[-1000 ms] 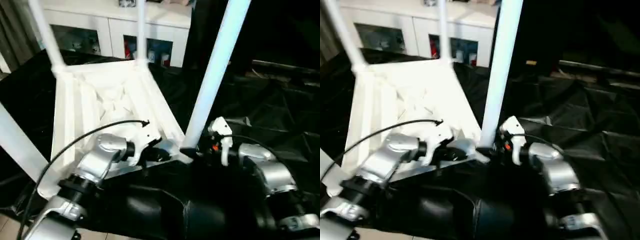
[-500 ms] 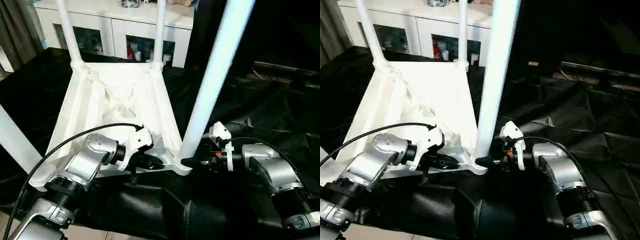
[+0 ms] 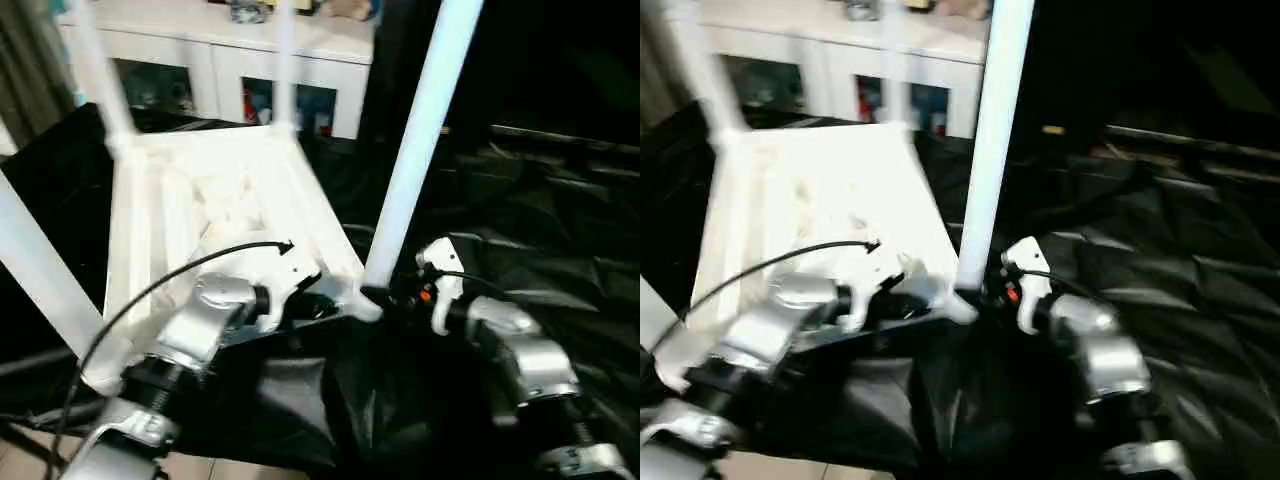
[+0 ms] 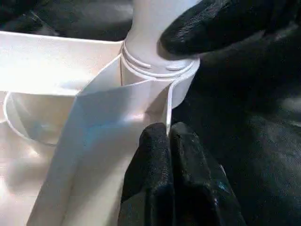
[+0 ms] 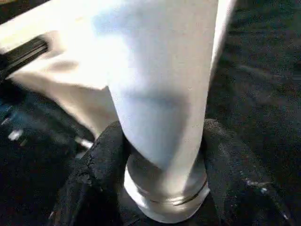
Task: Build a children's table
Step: Rotate leg to tighten
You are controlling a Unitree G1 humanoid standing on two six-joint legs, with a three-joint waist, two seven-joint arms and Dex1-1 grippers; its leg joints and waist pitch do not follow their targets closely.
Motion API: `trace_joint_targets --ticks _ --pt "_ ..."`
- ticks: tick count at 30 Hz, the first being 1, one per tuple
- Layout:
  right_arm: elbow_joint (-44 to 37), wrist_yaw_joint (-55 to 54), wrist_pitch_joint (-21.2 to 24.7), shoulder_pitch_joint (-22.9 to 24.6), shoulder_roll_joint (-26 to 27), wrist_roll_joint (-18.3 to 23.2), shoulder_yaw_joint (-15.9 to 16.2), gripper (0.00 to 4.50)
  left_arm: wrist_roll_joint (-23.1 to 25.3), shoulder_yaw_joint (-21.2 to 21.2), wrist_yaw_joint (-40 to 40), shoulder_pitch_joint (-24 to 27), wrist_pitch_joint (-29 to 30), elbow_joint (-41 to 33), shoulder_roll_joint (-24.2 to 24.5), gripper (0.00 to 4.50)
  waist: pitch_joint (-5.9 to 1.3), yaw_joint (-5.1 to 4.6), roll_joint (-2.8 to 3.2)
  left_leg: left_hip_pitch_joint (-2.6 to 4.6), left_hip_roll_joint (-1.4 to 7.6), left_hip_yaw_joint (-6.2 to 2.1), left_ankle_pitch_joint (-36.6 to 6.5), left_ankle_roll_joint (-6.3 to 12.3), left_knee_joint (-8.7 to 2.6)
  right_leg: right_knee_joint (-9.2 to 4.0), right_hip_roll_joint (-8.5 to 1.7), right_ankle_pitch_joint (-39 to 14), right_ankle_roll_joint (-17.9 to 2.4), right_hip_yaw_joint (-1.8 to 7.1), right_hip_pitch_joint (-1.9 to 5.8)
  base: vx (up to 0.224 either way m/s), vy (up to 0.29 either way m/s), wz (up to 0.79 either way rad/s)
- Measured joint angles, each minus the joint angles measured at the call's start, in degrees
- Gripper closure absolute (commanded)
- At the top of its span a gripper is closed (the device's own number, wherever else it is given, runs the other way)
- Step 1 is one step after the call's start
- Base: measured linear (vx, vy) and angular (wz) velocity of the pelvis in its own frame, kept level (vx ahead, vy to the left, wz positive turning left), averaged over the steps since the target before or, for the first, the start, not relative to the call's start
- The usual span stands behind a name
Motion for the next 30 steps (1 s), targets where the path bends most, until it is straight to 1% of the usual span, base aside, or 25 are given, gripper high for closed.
trace_joint_targets --ticks 2,3,4,5,7,9,13,15,16,17,18,19,22,24,26,28,30 --pt "-0.8 -1.3 -0.1 0.6 0.5 -0.2 -0.1 2.45 0.0 0.0 0.4 0.0 0.3 -0.1 -0.2 4.5 0.01 0.01 0.18 0.0 -0.02 -0.17 0.0 0.0 0.0 -0.23 0.04 0.0 0.0 -0.06 0.03 0.0 0.0 0.0" --pt "-1.1 -1.6 -0.1 0.8 0.8 -0.2 -0.2 2.12 0.0 0.0 0.4 0.0 0.3 -0.1 -0.3 4.5 -0.03 0.0 0.28 -0.03 -0.02 -0.2 0.0 0.0 -0.03 -0.34 0.05 0.0 0.0 -0.07 0.03 0.0 0.0 0.0" --pt "-1.6 -1.8 -0.1 1.4 1.3 -0.2 -0.7 1.93 0.1 0.0 0.3 0.3 0.3 -0.5 -0.3 4.5 -0.07 0.02 0.42 -0.05 -0.03 -0.23 0.0 0.0 -0.06 -0.42 0.06 0.0 0.0 -0.07 0.03 0.0 0.0 0.0" --pt "-2.0 -1.9 -0.1 1.8 1.5 -0.1 -0.9 1.79 0.2 0.0 0.2 0.4 0.3 -0.7 -0.3 4.5 -0.1 0.03 0.46 -0.05 -0.04 -0.23 0.0 0.0 -0.05 -0.42 0.06 0.0 0.0 -0.06 0.04 0.0 0.0 0.0" --pt "-2.7 -1.8 0.3 2.4 2.0 0.7 -1.3 1.71 0.4 -0.2 0.1 0.7 0.1 -1.2 -0.3 4.5 -0.17 0.03 0.59 -0.04 -0.06 -0.23 0.0 0.0 -0.05 -0.43 0.06 0.0 0.0 -0.04 0.05 0.0 0.0 0.0" --pt "-3.8 -1.7 0.9 2.9 2.0 0.9 -1.3 1.44 0.5 -0.2 -0.5 1.0 -0.2 -1.6 -0.1 4.5 -0.17 0.01 0.65 -0.05 -0.08 -0.23 0.0 0.01 -0.08 -0.43 0.06 0.0 0.0 -0.01 0.06 0.0 0.0 0.0" --pt "-4.3 2.1 1.0 3.0 -0.2 1.8 -1.0 1.44 0.7 -1.1 -2.4 1.1 -2.8 -1.8 1.0 4.5 -0.14 0.17 0.62 -0.1 -0.09 -0.21 0.0 0.0 -0.32 -0.43 0.07 0.2 -0.1 -0.02 -0.02 0.0 0.0 0.0" --pt "-4.6 5.3 1.2 3.1 -2.4 3.0 -0.7 1.44 0.7 -2.2 -4.3 1.1 -4.5 -2.3 2.2 4.5 -0.13 0.35 0.6 -0.17 -0.08 -0.21 0.0 -0.02 -0.49 -0.43 0.09 0.5 -0.3 -0.05 -0.11 0.0 0.0 0.0" --pt "-4.7 8.1 1.7 3.2 -4.6 4.3 -0.7 1.44 0.5 -2.9 -5.8 1.1 -5.7 -2.6 3.1 4.5 -0.12 0.45 0.61 -0.18 -0.08 -0.2 -0.1 -0.11 -0.61 -0.42 0.11 0.6 -0.4 -0.06 -0.14 0.0 0.0 0.0" --pt "-4.8 10.2 2.2 3.4 -5.8 5.2 -1.0 1.44 0.4 -3.3 -7.1 1.1 -6.5 -2.7 3.7 4.5 -0.11 0.64 0.62 -0.23 -0.07 -0.2 -0.1 -0.17 -0.66 -0.42 0.12 0.6 -0.3 -0.08 -0.17 0.051 -0.016 0.05" --pt "-5.0 12.8 2.9 3.8 -7.3 6.6 -1.4 1.44 0.3 -3.7 -8.5 1.0 -7.6 -2.7 4.4 4.5 -0.1 1.1 0.64 -0.33 -0.06 -0.16 -0.2 -0.22 -0.72 -0.42 0.13 0.5 -0.2 -0.14 -0.23 0.051 -0.016 0.05" --pt "-5.4 15.5 4.0 4.5 -9.6 7.8 -2.1 1.44 0.3 -4.2 -10.0 1.1 -8.7 -2.8 4.9 4.5 -0.08 1.87 0.67 -0.47 -0.03 -0.09 -0.2 -0.18 -0.74 -0.41 0.13 0.5 -0.1 -0.21 -0.29 0.052 -0.008 0.06" --pt "-5.8 21.5 6.3 5.4 -13.8 10.4 -3.2 1.44 -0.1 -4.8 -13.2 0.9 -10.9 -2.7 6.0 4.5 -0.01 2.79 0.79 -0.74 0.03 -0.03 -0.2 0.2 -0.59 -0.37 0.15 0.3 -0.2 -0.31 -0.42 0.0 0.0 0.0" --pt "-5.8 23.8 7.3 5.6 -16.1 11.6 -4.6 1.44 -0.4 -5.0 -15.3 0.7 -11.7 -2.6 6.8 4.5 0.05 3.14 0.88 -0.76 0.03 0.03 -0.2 0.26 -0.44 -0.34 0.12 0.3 -0.2 -0.29 -0.43 0.0 0.0 0.0" --pt "-5.8 24.5 8.7 5.5 -18.3 13.6 -8.0 1.44 -1.3 -5.3 -18.4 0.6 -12.7 -2.2 7.8 4.5 0.08 3.49 0.95 -0.73 0.02 0.08 -0.2 0.27 -0.3 -0.27 0.06 0.4 -0.2 -0.26 -0.41 0.0 0.0 0.0" --pt "-5.8 23.8 9.5 5.3 -19.1 15.7 -11.1 1.44 -1.5 -5.8 -21.0 0.6 -14.5 -1.9 9.0 4.5 0.12 3.57 1.0 -0.68 0.03 0.13 -0.4 -0.01 -0.12 -0.07 0.03 0.4 -0.3 -0.22 -0.37 0.0 0.0 0.0" --pt "-5.8 22.9 9.5 5.1 -19.0 16.3 -12.3 1.44 -1.5 -6.4 -22.2 0.4 -15.9 -1.5 9.2 4.5 0.16 3.67 1.1 -0.62 0.04 0.2 -0.4 -0.05 0.03 0.15 -0.03 0.4 -0.3 -0.18 -0.35 0.0 0.0 0.0"
